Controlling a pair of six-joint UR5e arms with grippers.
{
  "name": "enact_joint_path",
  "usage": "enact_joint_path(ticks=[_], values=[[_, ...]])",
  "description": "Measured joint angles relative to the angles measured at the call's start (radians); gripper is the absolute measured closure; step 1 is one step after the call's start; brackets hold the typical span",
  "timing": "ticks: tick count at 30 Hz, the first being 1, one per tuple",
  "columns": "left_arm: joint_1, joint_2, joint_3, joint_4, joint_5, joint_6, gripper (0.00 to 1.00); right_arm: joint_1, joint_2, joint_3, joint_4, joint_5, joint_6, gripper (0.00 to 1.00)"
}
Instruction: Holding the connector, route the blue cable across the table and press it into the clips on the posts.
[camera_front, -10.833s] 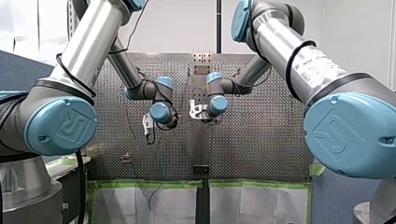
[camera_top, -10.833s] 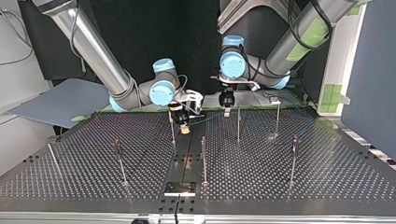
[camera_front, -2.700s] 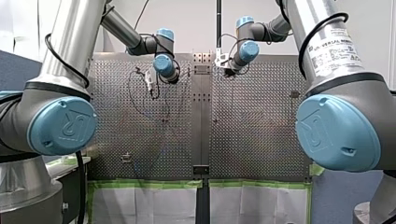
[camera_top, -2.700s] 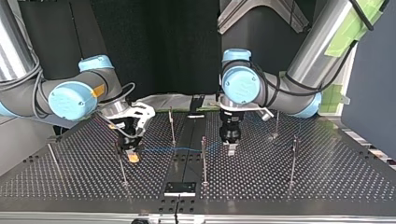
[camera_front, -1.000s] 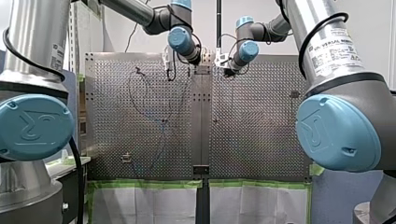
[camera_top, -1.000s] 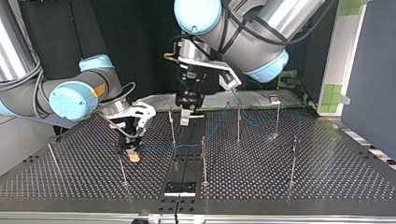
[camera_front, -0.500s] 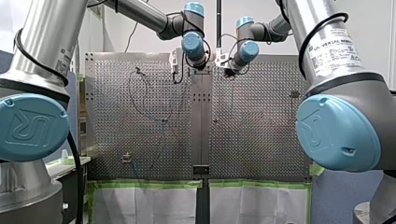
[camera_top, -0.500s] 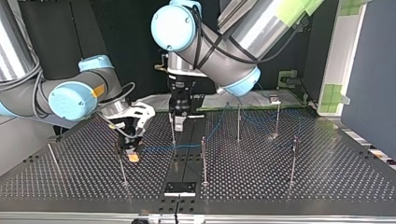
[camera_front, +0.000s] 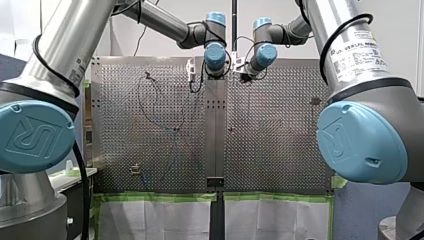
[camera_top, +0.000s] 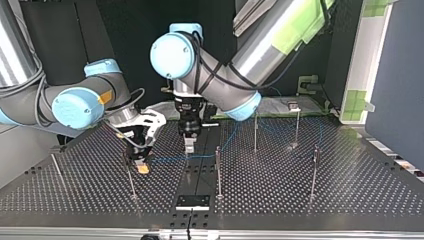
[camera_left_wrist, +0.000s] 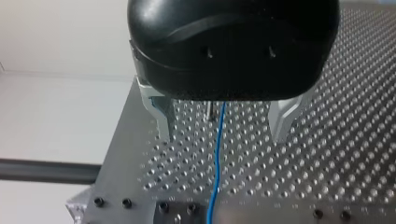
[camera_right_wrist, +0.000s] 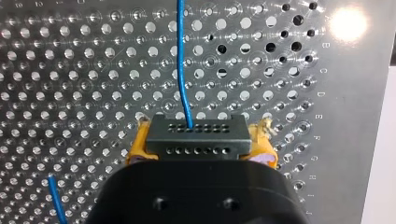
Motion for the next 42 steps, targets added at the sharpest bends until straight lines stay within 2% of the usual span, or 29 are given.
enact_joint_path(ticks=[6, 14, 24, 34, 42], values=[[0.012, -0.03, 0.05, 0.009, -0.024, 0.003, 0.0, 0.0, 0.0, 0.0, 0.0, 0.0, 0.0, 1.0], [0.035, -0.038, 0.102, 0.033, -0.007, 0.004, 0.0, 0.0, 0.0, 0.0, 0.0, -0.001, 0.0, 1.0], [0.043, -0.096, 0.12, 0.008, 0.014, 0.003, 0.0, -0.001, 0.0, 0.0, 0.0, -0.001, 0.0, 1.0], [0.057, -0.1, 0.129, 0.005, 0.016, -0.005, 0.0, -0.001, 0.0, 0.0, 0.0, -0.001, 0.0, 1.0], [0.056, -0.096, 0.142, -0.03, 0.011, -0.042, 0.0, -0.001, 0.0, 0.0, 0.001, -0.001, 0.0, 1.0]])
